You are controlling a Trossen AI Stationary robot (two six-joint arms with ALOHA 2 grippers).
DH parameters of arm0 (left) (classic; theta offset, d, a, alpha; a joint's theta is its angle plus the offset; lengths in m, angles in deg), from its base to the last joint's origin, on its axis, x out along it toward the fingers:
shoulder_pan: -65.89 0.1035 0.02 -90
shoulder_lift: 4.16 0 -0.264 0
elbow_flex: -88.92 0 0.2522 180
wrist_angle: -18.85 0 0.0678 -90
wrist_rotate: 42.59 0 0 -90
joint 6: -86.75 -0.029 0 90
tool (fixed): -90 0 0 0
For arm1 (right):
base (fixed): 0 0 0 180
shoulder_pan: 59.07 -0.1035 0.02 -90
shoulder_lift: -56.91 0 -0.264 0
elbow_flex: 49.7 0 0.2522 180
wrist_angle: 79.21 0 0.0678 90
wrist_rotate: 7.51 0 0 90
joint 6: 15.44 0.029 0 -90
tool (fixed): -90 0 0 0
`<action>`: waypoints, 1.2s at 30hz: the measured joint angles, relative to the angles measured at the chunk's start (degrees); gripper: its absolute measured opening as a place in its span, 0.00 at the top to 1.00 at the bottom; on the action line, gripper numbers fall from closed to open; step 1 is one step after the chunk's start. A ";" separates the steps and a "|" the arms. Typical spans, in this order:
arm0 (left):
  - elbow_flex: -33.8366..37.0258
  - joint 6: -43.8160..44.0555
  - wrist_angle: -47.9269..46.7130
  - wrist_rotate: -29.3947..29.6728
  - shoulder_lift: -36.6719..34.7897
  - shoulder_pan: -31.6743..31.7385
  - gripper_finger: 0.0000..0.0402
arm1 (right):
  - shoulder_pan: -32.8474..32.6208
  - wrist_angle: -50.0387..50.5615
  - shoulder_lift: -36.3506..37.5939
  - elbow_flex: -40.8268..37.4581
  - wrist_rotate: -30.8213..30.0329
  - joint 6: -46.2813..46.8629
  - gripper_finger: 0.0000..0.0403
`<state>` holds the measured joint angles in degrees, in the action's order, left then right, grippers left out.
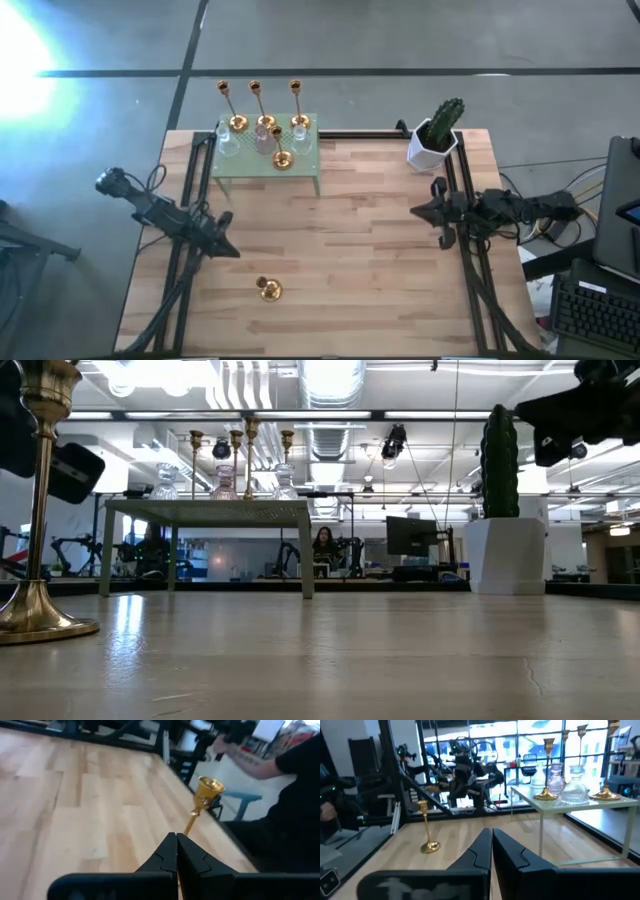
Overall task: Pick & Place candle stick holders
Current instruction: Put the golden candle holder on the shelf
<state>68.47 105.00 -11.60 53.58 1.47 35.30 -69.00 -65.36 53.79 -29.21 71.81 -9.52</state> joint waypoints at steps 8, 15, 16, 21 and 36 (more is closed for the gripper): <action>3.19 -2.65 9.59 -6.64 1.38 -0.02 1.00 | 0.59 3.09 2.82 -2.46 -2.94 -0.94 0.98; 4.20 -3.77 12.68 -8.10 6.03 -0.07 1.00 | 0.65 3.17 3.13 -4.12 -6.22 0.86 0.98; 4.20 -3.74 12.71 -8.27 6.93 -0.07 1.00 | 0.63 3.01 3.14 -4.13 -6.81 0.84 0.98; 4.37 -2.12 13.81 -8.75 11.46 -0.10 0.99 | 0.61 2.59 2.49 -4.13 -12.06 0.94 0.98; 4.35 -4.37 27.04 -10.15 24.71 -0.11 0.97 | 0.57 2.61 1.02 -4.13 -11.78 1.41 0.98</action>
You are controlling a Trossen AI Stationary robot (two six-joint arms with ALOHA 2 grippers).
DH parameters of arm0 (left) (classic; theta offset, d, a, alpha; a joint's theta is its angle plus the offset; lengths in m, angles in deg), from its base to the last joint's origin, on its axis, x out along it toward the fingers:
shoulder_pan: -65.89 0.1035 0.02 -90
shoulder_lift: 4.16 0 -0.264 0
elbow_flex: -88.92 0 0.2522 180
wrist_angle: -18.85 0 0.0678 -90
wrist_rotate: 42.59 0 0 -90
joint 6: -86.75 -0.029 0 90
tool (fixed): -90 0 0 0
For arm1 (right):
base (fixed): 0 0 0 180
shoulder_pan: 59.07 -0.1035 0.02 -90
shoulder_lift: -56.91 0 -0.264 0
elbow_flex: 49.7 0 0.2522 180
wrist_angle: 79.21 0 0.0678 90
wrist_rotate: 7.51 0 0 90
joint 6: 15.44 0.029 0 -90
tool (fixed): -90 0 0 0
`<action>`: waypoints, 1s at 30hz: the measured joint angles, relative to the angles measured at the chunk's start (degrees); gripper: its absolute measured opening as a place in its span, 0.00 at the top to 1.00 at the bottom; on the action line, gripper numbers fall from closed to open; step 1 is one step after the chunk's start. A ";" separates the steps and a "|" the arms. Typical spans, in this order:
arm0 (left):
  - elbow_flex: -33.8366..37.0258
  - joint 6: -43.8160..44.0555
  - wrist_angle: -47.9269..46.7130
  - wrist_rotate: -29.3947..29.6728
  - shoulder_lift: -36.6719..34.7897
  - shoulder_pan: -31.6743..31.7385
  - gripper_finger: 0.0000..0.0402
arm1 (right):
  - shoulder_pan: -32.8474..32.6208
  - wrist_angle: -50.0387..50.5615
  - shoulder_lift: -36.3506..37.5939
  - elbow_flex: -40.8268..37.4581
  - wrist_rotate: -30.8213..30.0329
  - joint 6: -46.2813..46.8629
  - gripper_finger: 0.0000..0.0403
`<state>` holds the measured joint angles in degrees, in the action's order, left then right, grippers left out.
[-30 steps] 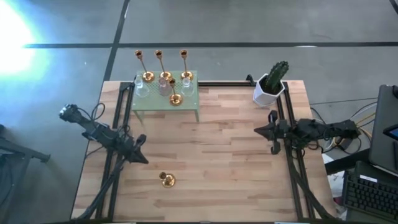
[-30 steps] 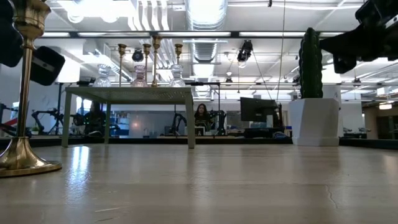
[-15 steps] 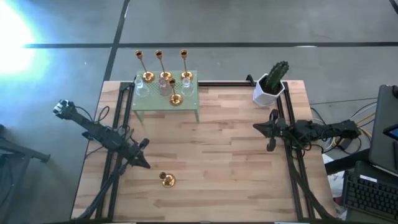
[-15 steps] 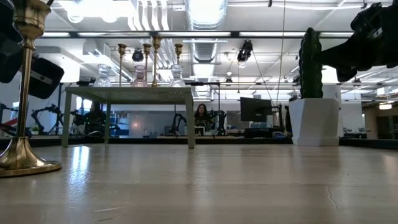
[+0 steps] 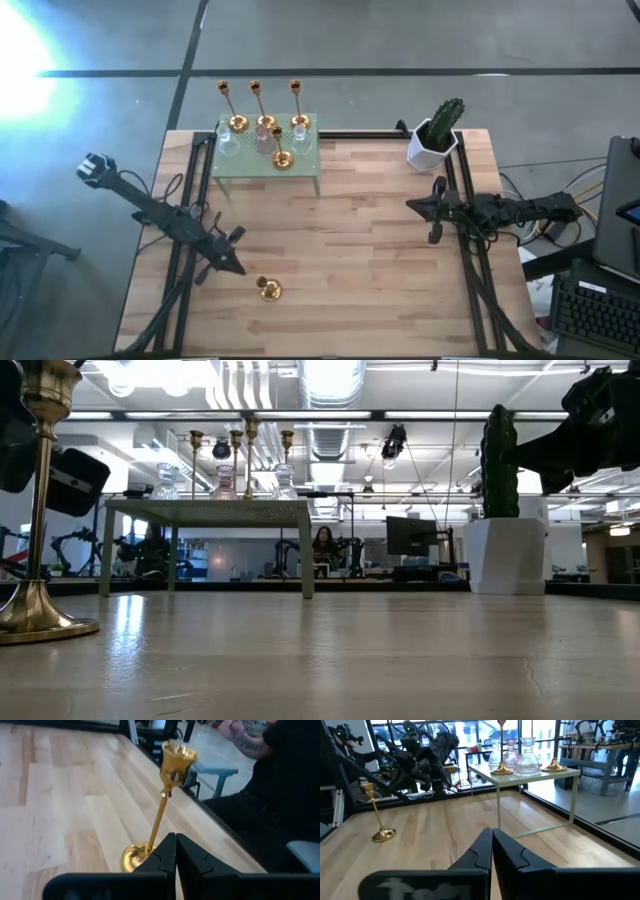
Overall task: Pick & Place candle stick holders
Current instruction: Put the golden candle holder on the shelf
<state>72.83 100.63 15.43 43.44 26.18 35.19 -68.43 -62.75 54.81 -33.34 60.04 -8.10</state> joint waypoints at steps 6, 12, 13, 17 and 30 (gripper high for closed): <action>0.00 -1.83 6.63 -0.02 8.88 0.00 0.98 | 0.00 0.00 0.09 0.00 0.04 0.00 0.98; -1.62 -4.68 15.15 -0.04 17.57 0.00 0.97 | 0.00 -0.02 0.07 0.00 0.14 0.03 0.98; -2.05 -4.84 14.54 0.00 18.83 0.00 0.97 | 0.00 -0.06 0.08 0.00 0.15 0.09 0.98; -5.20 -4.88 15.38 0.65 23.56 0.00 0.94 | 0.00 -0.04 0.13 0.00 0.15 0.00 0.98; -9.44 -0.49 16.14 4.60 34.74 0.04 0.65 | 0.00 -0.02 0.11 0.00 0.12 -0.01 0.98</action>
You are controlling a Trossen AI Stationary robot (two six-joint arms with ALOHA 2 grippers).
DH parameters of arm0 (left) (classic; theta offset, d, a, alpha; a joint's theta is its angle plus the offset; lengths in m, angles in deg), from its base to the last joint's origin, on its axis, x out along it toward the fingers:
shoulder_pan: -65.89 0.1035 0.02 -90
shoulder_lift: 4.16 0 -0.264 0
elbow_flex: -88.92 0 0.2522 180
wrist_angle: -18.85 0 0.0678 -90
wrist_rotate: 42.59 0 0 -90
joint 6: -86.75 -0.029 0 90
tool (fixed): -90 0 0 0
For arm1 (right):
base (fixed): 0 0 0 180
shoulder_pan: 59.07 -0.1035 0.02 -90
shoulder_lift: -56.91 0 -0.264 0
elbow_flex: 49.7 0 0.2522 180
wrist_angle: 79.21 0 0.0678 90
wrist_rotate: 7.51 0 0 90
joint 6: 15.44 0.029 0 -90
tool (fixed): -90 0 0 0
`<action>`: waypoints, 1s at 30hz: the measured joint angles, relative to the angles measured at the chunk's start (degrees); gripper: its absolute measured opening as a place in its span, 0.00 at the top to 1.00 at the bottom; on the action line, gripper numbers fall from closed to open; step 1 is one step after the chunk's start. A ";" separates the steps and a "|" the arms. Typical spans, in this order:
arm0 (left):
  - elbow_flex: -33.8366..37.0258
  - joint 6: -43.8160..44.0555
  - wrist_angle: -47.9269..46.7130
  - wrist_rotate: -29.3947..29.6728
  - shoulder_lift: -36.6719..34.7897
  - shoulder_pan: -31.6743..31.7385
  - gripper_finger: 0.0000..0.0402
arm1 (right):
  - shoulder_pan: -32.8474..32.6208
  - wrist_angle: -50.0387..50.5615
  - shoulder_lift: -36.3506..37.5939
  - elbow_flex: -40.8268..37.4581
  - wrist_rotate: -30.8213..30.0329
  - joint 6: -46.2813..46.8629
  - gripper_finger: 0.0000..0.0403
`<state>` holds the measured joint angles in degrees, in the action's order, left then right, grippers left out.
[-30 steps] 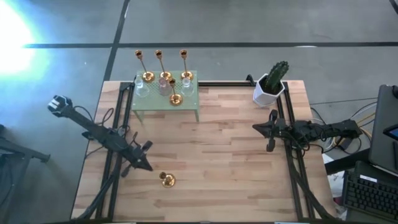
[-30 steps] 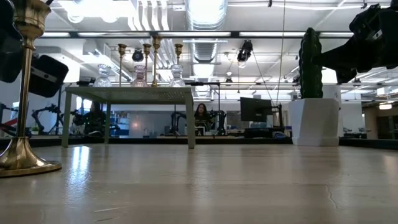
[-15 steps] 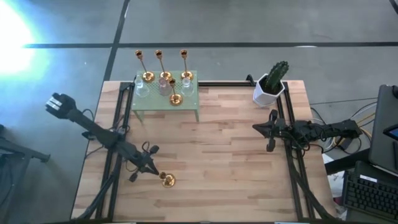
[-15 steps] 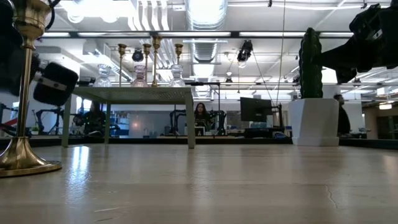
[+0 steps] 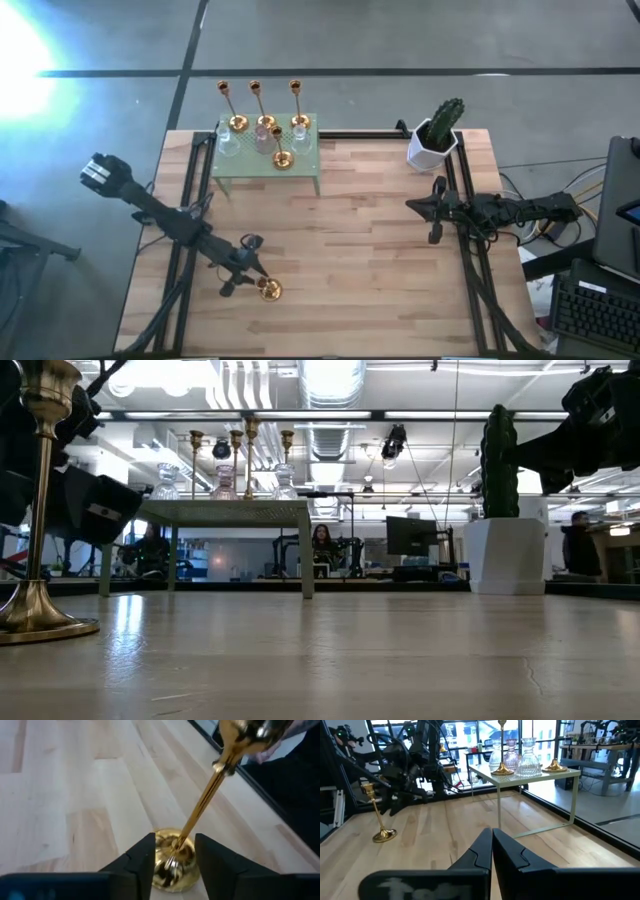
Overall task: Pick & Place candle stick holders
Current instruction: Put the golden candle holder on the shelf
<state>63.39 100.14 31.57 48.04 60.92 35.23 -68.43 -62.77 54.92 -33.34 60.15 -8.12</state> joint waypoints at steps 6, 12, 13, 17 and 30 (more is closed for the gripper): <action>-1.94 0.46 1.49 -0.81 1.03 0.00 0.60 | 0.00 0.00 0.00 0.00 -0.03 0.02 0.98; -3.20 0.54 1.45 -2.26 1.94 0.00 0.59 | 0.00 0.00 -0.05 0.00 -0.05 0.07 0.98; -3.32 0.48 1.45 -2.38 2.15 0.00 0.59 | 0.00 0.00 -0.05 0.00 -0.05 0.08 0.98; -3.92 0.39 1.55 -4.07 3.46 0.00 0.60 | 0.00 0.00 -0.05 0.00 -0.05 0.04 0.98; -6.65 -4.27 2.36 -3.77 6.31 -0.02 0.95 | 0.01 0.00 -0.05 0.00 -0.05 0.10 0.98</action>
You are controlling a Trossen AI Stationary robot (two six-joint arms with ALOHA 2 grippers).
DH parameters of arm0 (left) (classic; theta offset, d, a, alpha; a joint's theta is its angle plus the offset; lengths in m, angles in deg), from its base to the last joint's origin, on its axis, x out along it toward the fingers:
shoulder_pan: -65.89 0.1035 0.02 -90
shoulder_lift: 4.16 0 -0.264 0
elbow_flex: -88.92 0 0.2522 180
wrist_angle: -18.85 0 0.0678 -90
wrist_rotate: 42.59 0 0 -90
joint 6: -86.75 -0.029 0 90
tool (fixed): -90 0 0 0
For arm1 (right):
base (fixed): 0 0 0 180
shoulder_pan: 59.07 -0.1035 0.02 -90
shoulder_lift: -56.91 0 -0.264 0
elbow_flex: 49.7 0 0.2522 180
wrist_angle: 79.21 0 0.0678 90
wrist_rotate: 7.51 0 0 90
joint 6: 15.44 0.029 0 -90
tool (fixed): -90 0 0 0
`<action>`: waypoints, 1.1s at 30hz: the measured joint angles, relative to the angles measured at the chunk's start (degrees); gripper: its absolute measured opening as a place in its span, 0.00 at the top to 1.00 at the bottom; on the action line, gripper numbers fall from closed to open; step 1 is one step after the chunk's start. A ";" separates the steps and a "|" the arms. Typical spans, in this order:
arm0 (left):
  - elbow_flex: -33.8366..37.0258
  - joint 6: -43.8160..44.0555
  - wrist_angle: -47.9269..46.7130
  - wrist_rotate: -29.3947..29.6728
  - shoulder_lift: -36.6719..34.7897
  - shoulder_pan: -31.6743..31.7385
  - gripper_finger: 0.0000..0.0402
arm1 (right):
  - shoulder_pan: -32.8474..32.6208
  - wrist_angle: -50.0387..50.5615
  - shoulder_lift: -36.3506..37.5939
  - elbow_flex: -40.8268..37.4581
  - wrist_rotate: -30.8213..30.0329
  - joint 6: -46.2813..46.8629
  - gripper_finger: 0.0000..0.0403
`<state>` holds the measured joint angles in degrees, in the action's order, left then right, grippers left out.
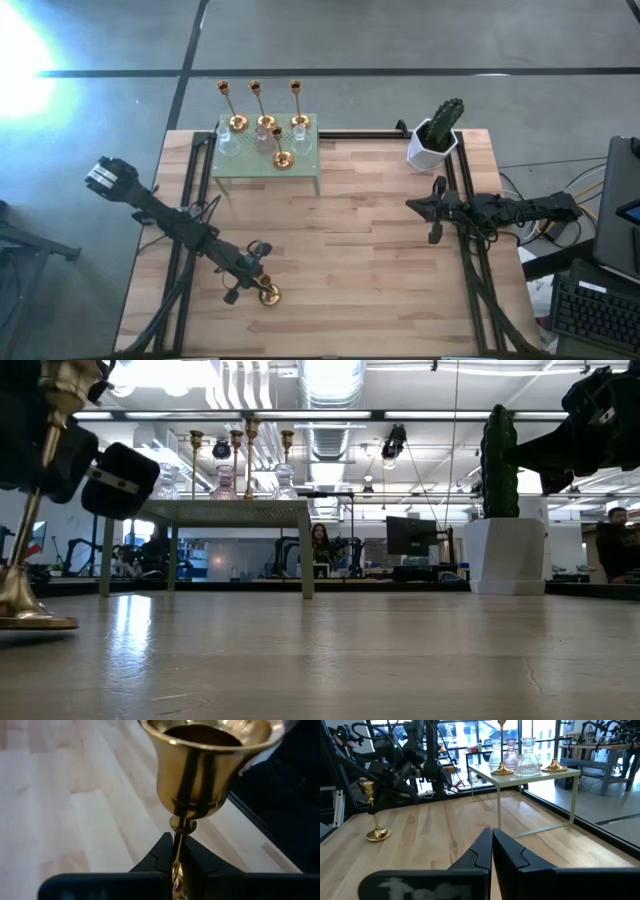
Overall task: Pick & Place candle stick holders
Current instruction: Put the golden candle holder on the shelf
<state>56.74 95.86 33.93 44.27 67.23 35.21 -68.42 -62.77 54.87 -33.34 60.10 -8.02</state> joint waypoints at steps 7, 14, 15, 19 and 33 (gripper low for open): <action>-2.05 0.98 -2.37 9.98 -3.78 0.56 0.95 | 0.00 0.01 0.00 0.00 0.00 -0.04 0.98; -11.37 1.93 -23.56 35.34 -10.45 1.48 0.95 | 0.01 0.02 0.00 0.00 0.00 -0.09 0.98; -13.09 2.23 -27.38 40.24 -11.33 1.48 0.95 | 0.01 0.00 -0.02 0.00 0.00 -0.07 0.98; -19.23 3.85 -38.53 58.07 -14.44 1.61 0.95 | 0.01 0.01 -0.02 0.00 0.00 -0.08 0.98; -27.85 4.41 -48.71 66.59 -24.89 13.30 0.95 | 0.01 0.00 0.00 0.00 0.00 -0.02 0.98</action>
<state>28.89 100.27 -14.78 110.86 42.34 48.51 -68.41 -62.77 54.87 -33.34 60.10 -8.04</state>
